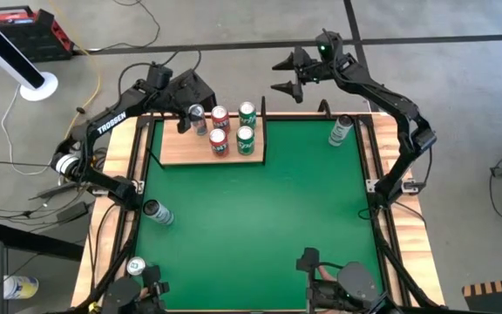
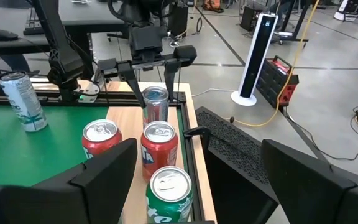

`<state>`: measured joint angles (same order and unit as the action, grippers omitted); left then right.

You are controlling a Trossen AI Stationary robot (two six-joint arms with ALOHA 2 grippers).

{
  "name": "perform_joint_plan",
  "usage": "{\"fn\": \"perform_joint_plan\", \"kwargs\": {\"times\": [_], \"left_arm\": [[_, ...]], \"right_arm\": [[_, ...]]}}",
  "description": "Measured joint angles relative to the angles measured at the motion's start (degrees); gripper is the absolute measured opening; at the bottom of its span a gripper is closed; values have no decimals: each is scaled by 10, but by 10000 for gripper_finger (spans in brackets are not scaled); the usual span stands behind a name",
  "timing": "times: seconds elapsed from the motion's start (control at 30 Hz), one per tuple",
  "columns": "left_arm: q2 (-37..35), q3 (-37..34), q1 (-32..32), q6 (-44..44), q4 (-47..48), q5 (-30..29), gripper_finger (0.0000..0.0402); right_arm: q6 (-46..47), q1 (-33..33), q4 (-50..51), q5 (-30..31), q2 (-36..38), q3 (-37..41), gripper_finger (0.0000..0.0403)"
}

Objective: Place canned beverage on shelf
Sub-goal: Put the right blue soda can on the shelf

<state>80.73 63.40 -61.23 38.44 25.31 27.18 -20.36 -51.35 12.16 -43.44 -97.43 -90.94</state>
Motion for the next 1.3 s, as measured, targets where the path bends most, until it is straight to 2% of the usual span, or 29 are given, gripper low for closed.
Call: {"fn": "perform_joint_plan", "kwargs": {"times": [0.33, 0.97, 1.17, 1.3], "left_arm": [[33, 1, 0, -4, -14, -4, 226], [32, 5, -7, 0, 2, -10, 227], [33, 5, -5, -3, 10, -24, 317], [33, 5, 1, -3, 7, -32, 341]], "right_arm": [[6, 0, 2, 0, 0, 0, 366], [4, 0, -11, 0, 0, 0, 366], [4, 0, -11, 0, 0, 0, 366], [4, 0, -11, 0, 0, 0, 366]]}}
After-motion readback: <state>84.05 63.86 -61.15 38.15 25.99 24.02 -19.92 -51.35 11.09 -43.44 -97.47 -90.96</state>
